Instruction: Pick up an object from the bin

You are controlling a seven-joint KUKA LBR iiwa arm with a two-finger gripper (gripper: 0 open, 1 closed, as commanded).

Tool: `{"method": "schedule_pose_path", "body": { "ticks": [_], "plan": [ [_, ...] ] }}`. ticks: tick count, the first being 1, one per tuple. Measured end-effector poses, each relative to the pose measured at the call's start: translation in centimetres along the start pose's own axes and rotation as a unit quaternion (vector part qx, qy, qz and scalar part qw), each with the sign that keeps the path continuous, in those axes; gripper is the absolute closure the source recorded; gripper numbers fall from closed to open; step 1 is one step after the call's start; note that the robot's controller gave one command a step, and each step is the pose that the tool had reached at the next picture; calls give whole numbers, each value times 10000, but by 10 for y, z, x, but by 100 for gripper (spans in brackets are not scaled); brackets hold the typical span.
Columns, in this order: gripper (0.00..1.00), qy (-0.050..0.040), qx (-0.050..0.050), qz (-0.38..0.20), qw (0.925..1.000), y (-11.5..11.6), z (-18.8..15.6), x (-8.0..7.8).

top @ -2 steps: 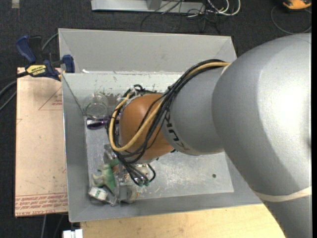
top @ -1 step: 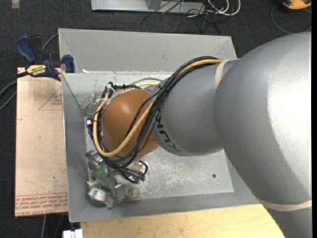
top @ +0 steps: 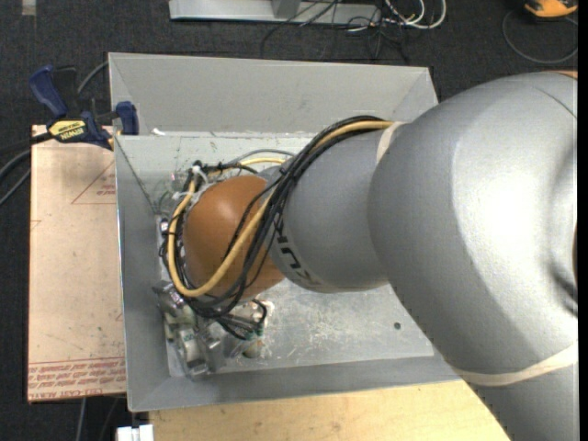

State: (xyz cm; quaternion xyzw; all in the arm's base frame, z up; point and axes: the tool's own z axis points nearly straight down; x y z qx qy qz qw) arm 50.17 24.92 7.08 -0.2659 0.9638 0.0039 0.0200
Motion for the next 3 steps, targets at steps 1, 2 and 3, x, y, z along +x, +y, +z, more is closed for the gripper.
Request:
{"method": "schedule_pose_path", "body": {
  "ticks": [1, 2, 3],
  "plan": [
    [100, 22, -28, -1206, 9927, 4, -1, 2],
    [100, 21, -29, -1207, 9927, 4, -1, 2],
    [100, 45, -33, -1211, 9926, 5, -4, 3]
  ]
}}
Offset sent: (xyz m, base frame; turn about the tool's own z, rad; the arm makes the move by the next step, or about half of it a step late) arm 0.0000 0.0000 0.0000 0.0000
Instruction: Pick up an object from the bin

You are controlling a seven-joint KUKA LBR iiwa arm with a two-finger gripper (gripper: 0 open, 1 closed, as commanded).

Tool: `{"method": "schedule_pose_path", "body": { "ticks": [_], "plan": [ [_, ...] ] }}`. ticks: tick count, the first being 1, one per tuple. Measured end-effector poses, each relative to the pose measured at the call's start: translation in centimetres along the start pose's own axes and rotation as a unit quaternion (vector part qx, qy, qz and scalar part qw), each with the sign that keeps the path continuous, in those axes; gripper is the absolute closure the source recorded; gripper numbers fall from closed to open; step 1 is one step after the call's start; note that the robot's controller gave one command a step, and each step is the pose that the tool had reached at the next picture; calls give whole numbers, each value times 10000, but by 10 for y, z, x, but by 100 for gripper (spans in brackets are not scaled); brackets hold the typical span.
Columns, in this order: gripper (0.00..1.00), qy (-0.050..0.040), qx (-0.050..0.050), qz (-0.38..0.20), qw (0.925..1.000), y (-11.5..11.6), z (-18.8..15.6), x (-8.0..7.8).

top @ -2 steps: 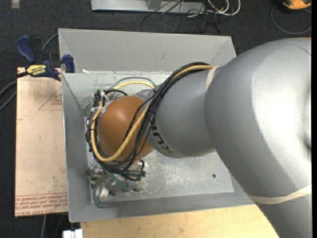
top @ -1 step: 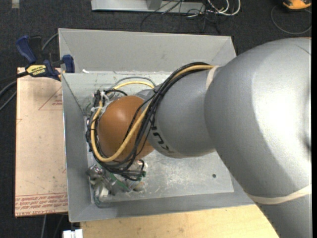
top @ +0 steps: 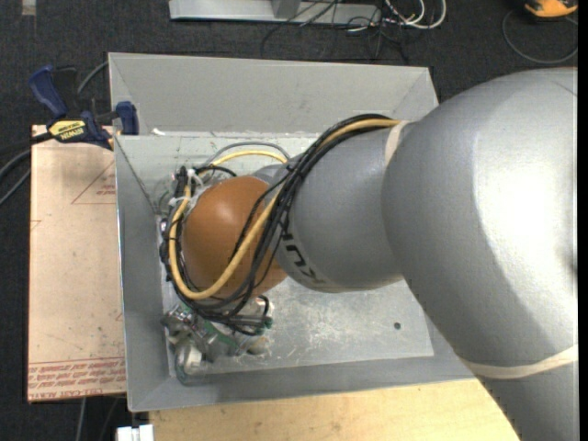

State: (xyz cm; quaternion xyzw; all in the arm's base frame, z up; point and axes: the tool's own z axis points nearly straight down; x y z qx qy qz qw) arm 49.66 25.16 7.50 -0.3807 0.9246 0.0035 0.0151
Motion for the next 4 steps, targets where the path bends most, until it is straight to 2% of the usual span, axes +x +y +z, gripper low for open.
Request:
{"method": "schedule_pose_path", "body": {
  "ticks": [1, 2, 3, 4],
  "plan": [
    [100, 39, -15, 4, 10000, 1, -19, 2],
    [100, 3, -4, 7, 10000, 0, -35, -1],
    [100, 19, -11, 8, 10000, 1, -54, -1],
    [100, -3, -3, 9, 10000, 0, -70, -2]
  ]
}}
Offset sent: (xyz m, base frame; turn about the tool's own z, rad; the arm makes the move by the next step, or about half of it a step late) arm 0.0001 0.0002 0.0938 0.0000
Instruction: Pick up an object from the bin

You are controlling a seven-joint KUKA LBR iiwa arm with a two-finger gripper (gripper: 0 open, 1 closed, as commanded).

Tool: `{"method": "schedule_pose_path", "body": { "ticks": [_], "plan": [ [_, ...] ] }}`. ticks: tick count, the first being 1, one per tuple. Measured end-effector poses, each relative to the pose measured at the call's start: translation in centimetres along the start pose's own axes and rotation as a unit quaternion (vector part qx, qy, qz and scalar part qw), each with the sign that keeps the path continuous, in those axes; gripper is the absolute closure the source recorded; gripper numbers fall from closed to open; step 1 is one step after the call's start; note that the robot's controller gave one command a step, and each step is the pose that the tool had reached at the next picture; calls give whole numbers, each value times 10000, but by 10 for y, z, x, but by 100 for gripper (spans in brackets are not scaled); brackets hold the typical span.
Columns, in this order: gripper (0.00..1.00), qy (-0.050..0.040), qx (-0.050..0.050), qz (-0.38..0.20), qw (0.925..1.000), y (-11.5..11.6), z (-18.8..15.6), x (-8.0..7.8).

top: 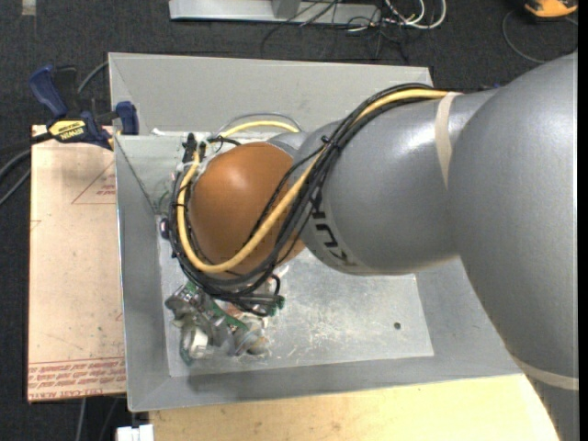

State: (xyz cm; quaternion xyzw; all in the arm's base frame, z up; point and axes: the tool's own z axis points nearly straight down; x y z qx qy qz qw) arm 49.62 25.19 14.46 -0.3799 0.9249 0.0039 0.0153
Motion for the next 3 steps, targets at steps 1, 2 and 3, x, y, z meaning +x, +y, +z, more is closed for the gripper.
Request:
{"method": "schedule_pose_path", "body": {
  "ticks": [1, 2, 3],
  "plan": [
    [100, -6, 3, 0, 10000, 0, -12, -1],
    [100, -7, 2, 3, 10000, 0, -18, -1],
    [100, -6, 0, 7, 10000, 0, -27, -1]
  ]
}}
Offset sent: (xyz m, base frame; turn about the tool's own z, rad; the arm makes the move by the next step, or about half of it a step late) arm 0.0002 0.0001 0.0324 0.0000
